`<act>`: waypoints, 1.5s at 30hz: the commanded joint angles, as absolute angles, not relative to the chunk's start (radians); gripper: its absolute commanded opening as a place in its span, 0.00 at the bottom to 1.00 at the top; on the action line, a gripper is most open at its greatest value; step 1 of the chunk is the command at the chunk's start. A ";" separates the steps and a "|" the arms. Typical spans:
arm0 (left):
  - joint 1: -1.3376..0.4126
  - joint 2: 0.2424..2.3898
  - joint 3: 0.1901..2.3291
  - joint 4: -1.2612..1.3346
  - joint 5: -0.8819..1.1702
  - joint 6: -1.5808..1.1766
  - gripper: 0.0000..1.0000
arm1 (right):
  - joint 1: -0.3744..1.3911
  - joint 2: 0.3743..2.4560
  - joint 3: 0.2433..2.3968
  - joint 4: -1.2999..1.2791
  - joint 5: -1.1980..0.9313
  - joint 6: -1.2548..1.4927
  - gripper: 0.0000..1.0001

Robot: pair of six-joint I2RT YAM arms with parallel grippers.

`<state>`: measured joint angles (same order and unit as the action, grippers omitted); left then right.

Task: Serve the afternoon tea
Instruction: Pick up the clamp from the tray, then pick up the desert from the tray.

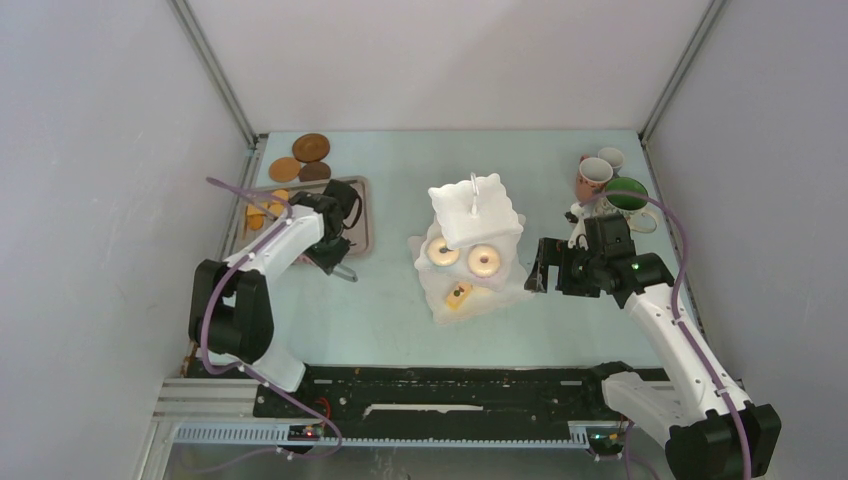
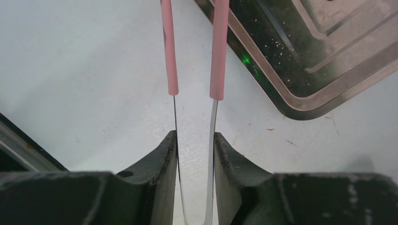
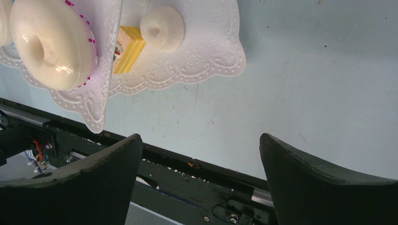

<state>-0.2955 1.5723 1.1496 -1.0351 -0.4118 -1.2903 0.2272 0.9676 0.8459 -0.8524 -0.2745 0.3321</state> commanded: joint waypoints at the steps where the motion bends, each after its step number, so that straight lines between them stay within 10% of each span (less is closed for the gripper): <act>1: -0.281 1.557 1.210 -1.071 -0.458 -1.162 0.34 | 0.230 0.962 0.841 -0.825 -0.273 0.331 0.97; 45: 0.126 1.445 1.103 -0.853 -0.069 -1.010 0.41 | 0.229 0.980 0.841 -0.825 -0.270 0.332 0.97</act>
<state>0.0998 1.4364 1.0695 -0.8764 -0.0814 -1.0424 0.2272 0.9806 0.8459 -0.8501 -0.2745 0.3321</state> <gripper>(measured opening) 0.415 0.974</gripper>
